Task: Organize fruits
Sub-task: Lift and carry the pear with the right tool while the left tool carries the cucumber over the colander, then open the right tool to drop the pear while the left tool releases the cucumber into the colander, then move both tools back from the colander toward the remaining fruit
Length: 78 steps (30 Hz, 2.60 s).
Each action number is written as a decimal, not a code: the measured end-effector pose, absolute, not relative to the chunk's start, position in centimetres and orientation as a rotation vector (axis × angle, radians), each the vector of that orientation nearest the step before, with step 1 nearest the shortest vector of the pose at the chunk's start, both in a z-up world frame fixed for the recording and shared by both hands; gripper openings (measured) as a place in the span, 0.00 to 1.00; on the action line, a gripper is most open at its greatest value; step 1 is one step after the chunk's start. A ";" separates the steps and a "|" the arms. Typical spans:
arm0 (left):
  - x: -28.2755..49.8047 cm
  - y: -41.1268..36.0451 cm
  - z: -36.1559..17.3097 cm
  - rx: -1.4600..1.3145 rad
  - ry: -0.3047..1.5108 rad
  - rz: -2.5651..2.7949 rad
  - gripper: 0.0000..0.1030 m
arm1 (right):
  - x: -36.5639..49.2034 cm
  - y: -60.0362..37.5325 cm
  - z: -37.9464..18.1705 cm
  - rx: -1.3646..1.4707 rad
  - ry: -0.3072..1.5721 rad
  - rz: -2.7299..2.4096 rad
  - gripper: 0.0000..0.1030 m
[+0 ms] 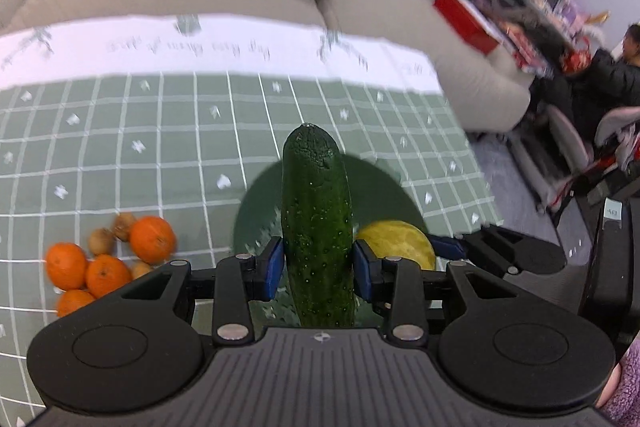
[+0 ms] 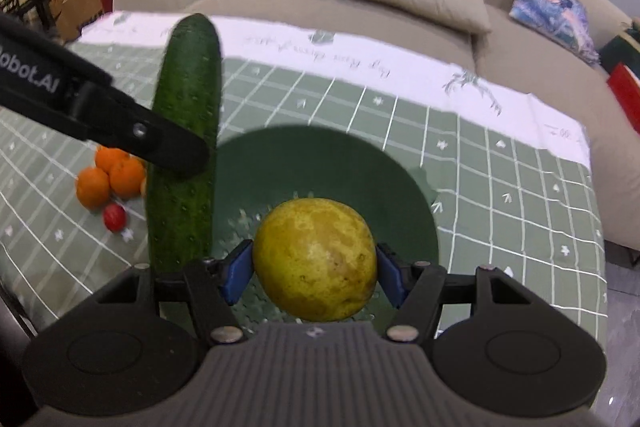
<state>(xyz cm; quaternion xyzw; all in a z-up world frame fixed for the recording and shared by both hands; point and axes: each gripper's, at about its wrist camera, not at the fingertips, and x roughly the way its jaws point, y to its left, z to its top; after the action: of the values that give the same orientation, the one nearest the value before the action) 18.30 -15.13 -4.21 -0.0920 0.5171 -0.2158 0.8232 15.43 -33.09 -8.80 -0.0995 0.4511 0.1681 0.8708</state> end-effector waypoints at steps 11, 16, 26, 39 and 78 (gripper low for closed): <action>20.3 -17.3 -9.0 -0.106 1.259 -0.426 0.40 | 18.5 -32.9 -13.1 -0.286 1.039 0.441 0.59; 21.1 -17.4 -9.9 -0.100 1.285 -0.437 0.40 | 19.0 -32.6 -14.1 -0.319 1.043 0.450 0.60; 21.7 -17.8 -10.7 -0.064 1.300 -0.446 0.41 | 19.6 -31.8 -14.9 -0.357 1.087 0.486 0.60; 20.7 -17.0 -8.6 -0.070 1.262 -0.484 0.54 | 20.2 -31.7 -13.3 -0.396 1.091 0.466 0.76; 7.9 1.2 -2.9 -0.056 0.833 -0.211 0.56 | 9.2 -16.8 -6.4 -0.021 0.757 0.258 0.73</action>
<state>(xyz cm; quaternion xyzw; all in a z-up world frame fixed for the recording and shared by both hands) 7.93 1.24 -2.93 -0.0270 0.4036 -0.1022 0.9088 9.21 -16.78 -6.43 -0.0102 0.3683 0.1258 0.9211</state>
